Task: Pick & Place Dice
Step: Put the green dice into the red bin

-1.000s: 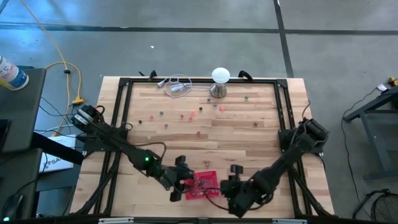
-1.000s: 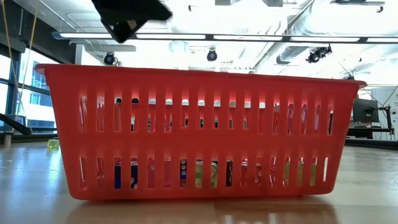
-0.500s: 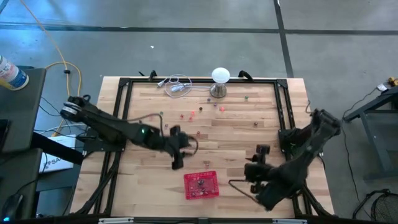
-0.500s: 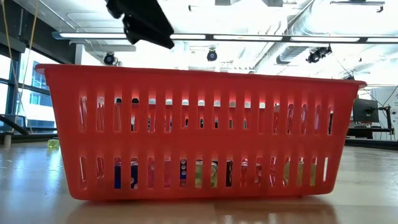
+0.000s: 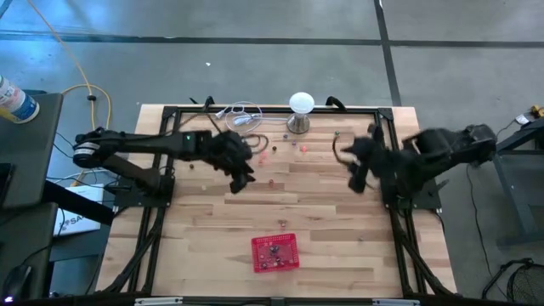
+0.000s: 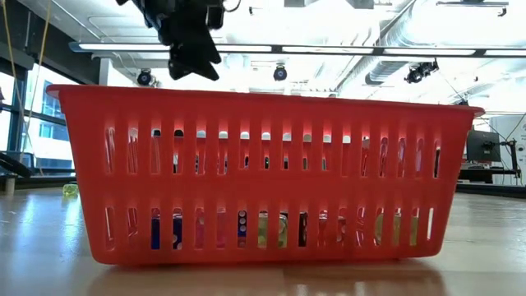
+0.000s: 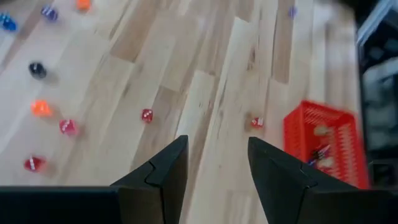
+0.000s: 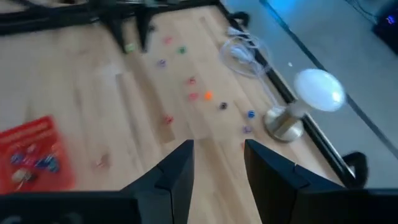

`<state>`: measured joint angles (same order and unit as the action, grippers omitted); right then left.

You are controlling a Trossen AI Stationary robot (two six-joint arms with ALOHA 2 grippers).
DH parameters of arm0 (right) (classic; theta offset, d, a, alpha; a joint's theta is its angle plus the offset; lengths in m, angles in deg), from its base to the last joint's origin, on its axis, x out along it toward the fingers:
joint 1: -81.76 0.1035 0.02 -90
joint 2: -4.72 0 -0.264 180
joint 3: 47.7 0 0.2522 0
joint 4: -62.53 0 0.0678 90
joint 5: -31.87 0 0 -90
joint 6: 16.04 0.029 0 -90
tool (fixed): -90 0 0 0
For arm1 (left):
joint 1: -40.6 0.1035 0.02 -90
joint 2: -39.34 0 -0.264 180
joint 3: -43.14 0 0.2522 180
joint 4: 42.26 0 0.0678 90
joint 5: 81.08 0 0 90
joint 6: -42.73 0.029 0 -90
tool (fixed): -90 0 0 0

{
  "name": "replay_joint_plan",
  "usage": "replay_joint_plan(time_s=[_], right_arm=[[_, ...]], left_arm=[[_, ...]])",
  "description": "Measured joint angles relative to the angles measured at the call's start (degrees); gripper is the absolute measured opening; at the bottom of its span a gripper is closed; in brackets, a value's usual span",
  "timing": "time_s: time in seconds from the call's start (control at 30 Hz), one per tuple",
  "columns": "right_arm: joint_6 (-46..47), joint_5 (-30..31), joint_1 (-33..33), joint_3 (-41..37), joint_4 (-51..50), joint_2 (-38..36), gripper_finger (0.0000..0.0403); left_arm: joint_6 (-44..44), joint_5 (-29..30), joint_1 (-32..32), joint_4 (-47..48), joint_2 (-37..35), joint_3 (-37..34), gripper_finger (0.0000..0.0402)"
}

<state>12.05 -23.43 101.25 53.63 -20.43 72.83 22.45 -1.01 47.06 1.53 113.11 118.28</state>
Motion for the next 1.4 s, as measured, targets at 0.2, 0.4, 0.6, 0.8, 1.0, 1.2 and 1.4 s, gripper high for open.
replay_joint_plan(time_s=[0.2, 0.4, 0.6, 0.8, 1.0, 1.2, 1.4], right_arm=[[2.4, -8.9, -13.1, -3.4, 1.8, -1.2, 0.0133], [12.8, -26.1, -28.1, -11.8, 6.0, -0.1, 0.0133], [9.1, -28.9, -39.1, -20.2, 10.0, 2.2, 0.0157], [-2.6, -30.5, -53.2, -26.9, 13.7, 7.5, 0.0224], [-9.7, -35.0, -64.0, -29.3, 22.1, 15.3, 0.0246], [-13.3, -35.7, -69.1, -29.3, 27.4, 22.2, 0.0247], [-13.4, -34.7, -70.5, -29.3, 30.7, 28.1, 0.0247]], left_arm=[[-2.1, -3.5, 5.1, 0.2, -1.0, 0.0, 0.016], [-2.1, -4.5, 5.8, 3.7, -0.9, 0.0, 0.016], [-1.0, -5.8, 5.8, 5.1, -0.9, 0.0, 0.016], [-7.5, -5.4, 5.7, 4.3, -0.9, 0.0, 0.016], [-9.0, -1.7, 3.6, 4.3, -0.9, 0.0, 0.016], [-12.6, 1.3, 2.6, 4.2, -0.9, 0.0, 0.016], [-14.1, 2.9, 0.9, 4.3, -0.9, 0.0, 0.016]])
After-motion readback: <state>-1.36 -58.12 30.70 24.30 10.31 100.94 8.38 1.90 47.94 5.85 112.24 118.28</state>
